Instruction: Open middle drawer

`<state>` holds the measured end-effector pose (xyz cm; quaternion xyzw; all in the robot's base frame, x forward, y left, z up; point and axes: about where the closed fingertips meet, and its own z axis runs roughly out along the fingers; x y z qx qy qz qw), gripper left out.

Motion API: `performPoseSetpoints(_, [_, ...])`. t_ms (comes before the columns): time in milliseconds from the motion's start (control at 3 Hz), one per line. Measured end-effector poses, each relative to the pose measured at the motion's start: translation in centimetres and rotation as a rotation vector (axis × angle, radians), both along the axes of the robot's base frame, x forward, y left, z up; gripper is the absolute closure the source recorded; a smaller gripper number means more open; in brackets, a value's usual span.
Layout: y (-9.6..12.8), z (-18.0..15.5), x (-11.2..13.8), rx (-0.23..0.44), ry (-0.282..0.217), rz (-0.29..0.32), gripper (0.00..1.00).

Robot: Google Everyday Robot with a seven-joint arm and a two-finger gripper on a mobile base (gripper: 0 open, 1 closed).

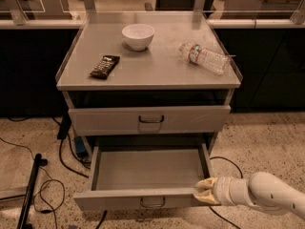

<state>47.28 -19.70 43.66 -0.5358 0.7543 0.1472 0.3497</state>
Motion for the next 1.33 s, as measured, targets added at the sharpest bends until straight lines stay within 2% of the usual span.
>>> performPoseSetpoints(333, [0.01, 0.00, 0.00, 0.000, 0.000, 0.000, 0.56])
performPoseSetpoints(1000, [0.01, 0.00, 0.00, 0.000, 0.000, 0.000, 0.10])
performPoseSetpoints(1333, [0.02, -0.01, 0.00, 0.000, 0.000, 0.000, 0.00])
